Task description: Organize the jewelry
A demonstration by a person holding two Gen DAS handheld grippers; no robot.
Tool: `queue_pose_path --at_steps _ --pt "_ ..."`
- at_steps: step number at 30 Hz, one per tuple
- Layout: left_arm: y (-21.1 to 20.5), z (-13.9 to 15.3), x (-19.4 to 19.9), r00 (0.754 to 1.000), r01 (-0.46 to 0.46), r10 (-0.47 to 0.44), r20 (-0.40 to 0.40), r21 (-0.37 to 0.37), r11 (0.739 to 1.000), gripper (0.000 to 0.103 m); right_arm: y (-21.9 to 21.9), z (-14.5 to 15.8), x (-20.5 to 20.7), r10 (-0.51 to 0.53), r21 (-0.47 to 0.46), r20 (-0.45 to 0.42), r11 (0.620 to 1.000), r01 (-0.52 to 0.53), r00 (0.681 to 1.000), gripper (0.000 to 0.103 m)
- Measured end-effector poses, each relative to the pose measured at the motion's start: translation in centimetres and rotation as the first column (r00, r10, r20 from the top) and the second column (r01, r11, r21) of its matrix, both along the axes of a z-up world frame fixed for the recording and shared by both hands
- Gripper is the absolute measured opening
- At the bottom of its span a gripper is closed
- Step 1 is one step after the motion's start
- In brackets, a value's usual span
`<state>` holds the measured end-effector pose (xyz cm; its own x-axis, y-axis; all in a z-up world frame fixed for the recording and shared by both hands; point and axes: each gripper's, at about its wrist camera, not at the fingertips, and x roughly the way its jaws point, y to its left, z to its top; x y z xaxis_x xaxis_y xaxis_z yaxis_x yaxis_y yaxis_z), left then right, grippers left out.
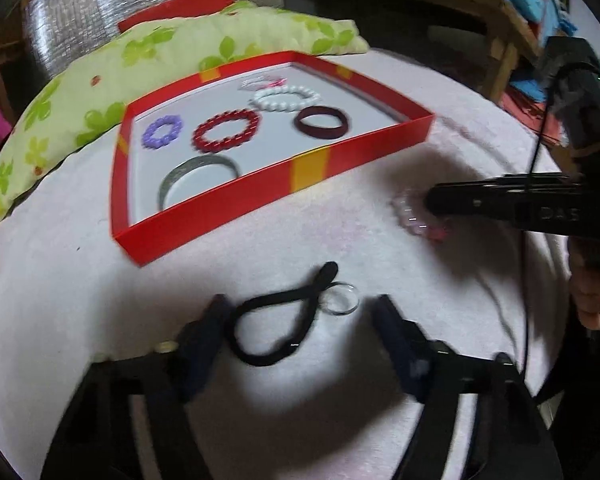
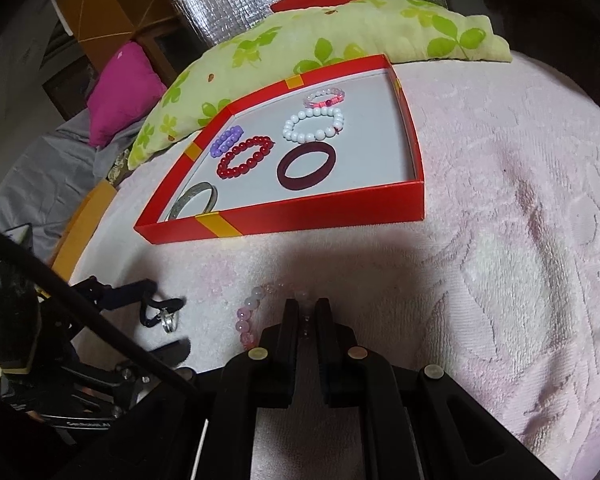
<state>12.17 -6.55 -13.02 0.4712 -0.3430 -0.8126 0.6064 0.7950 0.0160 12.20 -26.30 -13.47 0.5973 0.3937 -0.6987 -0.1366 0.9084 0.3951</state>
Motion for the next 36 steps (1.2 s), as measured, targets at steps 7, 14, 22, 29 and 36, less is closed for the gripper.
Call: queue_pose_path --at_steps 7,14,22,29,36 --pt "0.0 0.3 -0.3 1.000 0.024 -0.025 -0.019 -0.034 0.999 0.025 0.7 0.3 -0.1 0.019 -0.043 0.017 0.999 -0.018 1.000 0.020" --pt "0.3 0.2 -0.4 1.000 0.003 -0.004 -0.022 -0.036 0.999 0.014 2.4 0.5 -0.5 0.058 -0.186 0.056 0.981 -0.047 0.997 0.021" --pt "0.9 0.9 -0.7 0.999 -0.040 0.040 -0.012 -0.054 0.998 0.012 2.9 0.7 -0.8 0.066 -0.253 0.075 0.966 -0.045 0.995 0.010" --pt "1.6 2.7 -1.0 0.999 -0.048 0.049 0.011 -0.111 0.993 0.011 1.9 1.6 -1.0 0.053 -0.172 0.069 0.984 -0.041 0.996 0.009" --pt "1.9 4.7 -2.0 0.997 -0.037 0.046 0.060 -0.148 0.988 0.011 0.4 3.4 -1.5 0.023 -0.063 0.107 0.998 -0.017 0.994 0.009"
